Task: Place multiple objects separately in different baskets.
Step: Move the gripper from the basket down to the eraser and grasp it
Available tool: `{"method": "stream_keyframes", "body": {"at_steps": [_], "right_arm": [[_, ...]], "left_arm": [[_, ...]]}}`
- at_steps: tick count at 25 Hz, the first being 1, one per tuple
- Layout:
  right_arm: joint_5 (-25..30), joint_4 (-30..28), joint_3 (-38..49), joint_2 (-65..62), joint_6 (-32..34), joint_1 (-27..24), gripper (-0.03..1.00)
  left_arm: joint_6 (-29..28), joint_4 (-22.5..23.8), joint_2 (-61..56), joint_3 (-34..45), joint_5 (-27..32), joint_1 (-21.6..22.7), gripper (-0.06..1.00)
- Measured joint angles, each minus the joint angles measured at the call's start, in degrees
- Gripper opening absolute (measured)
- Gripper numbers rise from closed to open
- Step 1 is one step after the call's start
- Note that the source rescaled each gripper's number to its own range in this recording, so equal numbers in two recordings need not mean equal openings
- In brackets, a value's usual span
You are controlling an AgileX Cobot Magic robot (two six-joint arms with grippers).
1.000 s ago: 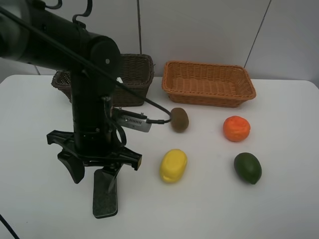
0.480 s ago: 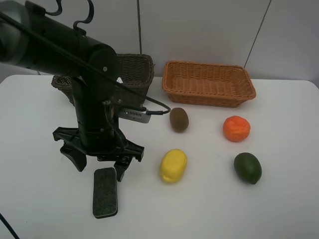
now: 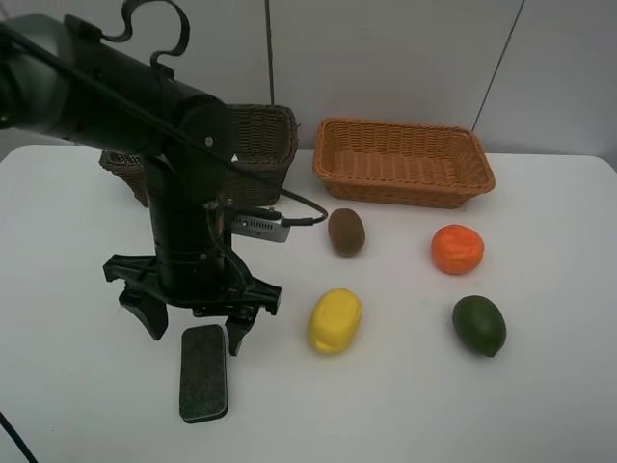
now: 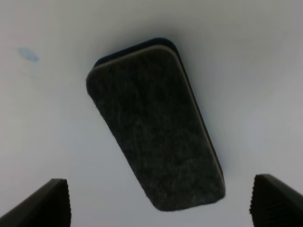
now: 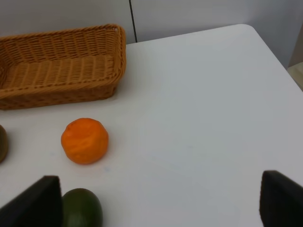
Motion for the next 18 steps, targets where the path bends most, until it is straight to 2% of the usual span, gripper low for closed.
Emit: {"method": "stream_keyframes", "body": {"at_steps": [18], "right_arm": [[0.00, 0.00, 0.00, 0.00, 0.00, 0.00, 0.96]], "left_arm": [[-0.08, -1.60, 8.59, 0.11, -1.25, 1.59, 1.00]]}}
